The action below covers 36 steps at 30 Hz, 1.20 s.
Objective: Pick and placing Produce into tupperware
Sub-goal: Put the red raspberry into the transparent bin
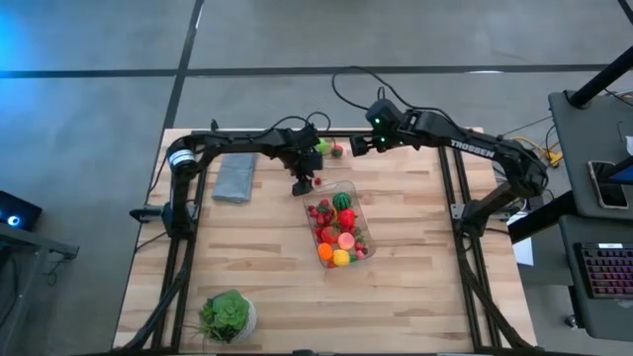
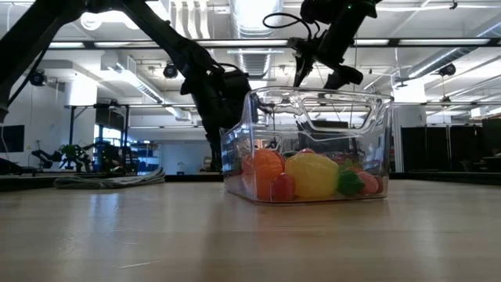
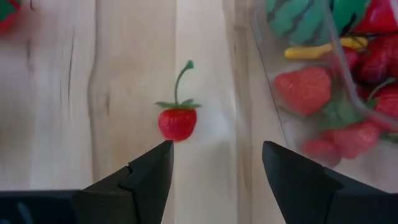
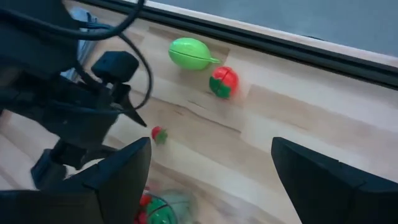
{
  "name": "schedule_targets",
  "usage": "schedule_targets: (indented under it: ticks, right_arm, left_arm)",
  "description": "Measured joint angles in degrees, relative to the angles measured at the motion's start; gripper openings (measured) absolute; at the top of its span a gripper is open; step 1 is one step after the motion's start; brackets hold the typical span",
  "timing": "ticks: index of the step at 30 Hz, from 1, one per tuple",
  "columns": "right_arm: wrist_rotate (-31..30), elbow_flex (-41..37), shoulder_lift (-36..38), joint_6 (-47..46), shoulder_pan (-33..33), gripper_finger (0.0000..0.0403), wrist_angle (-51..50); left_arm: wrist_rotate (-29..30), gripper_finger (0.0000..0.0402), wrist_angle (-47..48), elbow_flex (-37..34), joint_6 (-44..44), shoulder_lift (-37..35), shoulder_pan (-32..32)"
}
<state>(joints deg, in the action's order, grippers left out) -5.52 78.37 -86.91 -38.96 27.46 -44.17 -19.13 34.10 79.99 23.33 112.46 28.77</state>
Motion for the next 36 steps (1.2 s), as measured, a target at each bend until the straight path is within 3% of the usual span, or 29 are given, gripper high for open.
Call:
schedule_targets:
  ticks: [27, 36]
  right_arm:
    - [0.0, 0.0, 0.2, 11.0, 5.6, 0.0325, -2.9]
    - [0.0, 0.0, 0.2, 13.0, 5.6, 0.0325, -3.2]
  left_arm:
    - [-0.1, 0.0231, -11.4, -0.8, -0.5, 1.6, -0.4]
    - [0.0, 0.0231, -5.9, -1.0, -0.1, 1.5, -0.4]
